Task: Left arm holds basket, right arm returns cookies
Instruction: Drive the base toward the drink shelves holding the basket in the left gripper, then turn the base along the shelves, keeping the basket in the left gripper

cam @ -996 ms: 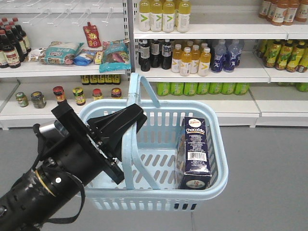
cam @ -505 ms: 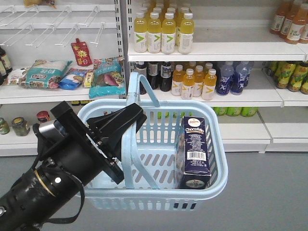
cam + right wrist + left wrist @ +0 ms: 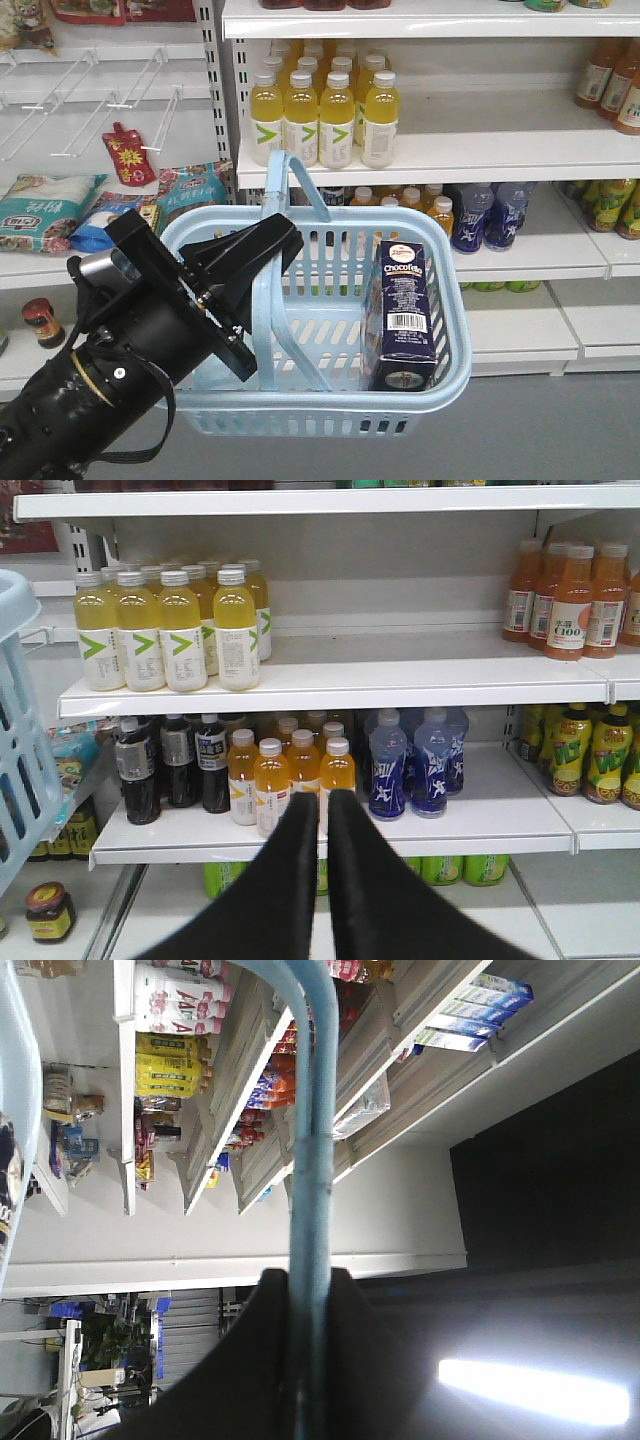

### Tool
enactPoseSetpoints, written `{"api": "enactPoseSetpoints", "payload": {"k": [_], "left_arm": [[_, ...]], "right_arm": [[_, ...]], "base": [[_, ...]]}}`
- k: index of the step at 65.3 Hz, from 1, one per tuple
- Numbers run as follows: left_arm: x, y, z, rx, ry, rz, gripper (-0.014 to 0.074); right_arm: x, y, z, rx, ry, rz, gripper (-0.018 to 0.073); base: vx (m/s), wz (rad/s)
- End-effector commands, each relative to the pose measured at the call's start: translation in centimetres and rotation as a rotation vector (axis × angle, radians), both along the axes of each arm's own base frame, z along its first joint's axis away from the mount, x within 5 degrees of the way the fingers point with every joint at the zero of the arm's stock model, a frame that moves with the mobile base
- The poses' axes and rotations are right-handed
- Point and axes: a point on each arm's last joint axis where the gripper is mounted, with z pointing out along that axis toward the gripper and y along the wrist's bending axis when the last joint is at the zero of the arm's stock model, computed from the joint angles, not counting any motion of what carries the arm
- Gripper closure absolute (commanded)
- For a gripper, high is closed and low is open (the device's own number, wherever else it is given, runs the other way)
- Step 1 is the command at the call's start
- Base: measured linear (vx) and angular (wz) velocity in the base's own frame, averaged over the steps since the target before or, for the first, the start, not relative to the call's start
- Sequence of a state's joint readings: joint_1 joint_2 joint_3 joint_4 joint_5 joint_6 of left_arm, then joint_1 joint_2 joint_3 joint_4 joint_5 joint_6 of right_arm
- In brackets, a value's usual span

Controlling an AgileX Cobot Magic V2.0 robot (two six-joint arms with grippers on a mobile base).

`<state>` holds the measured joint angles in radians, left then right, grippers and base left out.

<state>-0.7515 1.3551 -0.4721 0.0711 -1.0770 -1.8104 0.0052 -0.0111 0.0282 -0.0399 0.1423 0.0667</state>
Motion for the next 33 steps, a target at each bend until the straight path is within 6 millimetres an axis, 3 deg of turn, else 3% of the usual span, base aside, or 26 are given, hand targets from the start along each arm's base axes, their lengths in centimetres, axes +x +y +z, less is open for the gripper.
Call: {"api": "enactPoseSetpoints", "payload": {"k": [1, 33], "left_arm": [[-0.5, 0.39, 2.88, -0.149, -0.138, -0.003, 0.0596], [-0.5, 0.39, 2.88, -0.149, -0.138, -0.003, 0.0596]], "right_arm": [[0.03, 0.0, 0.14, -0.012, -0.067, -0.002, 0.0566], [0.03, 0.0, 0.14, -0.012, -0.067, -0.002, 0.0566]], "base": [[0.41, -0.06], [0.33, -0.06]]}}
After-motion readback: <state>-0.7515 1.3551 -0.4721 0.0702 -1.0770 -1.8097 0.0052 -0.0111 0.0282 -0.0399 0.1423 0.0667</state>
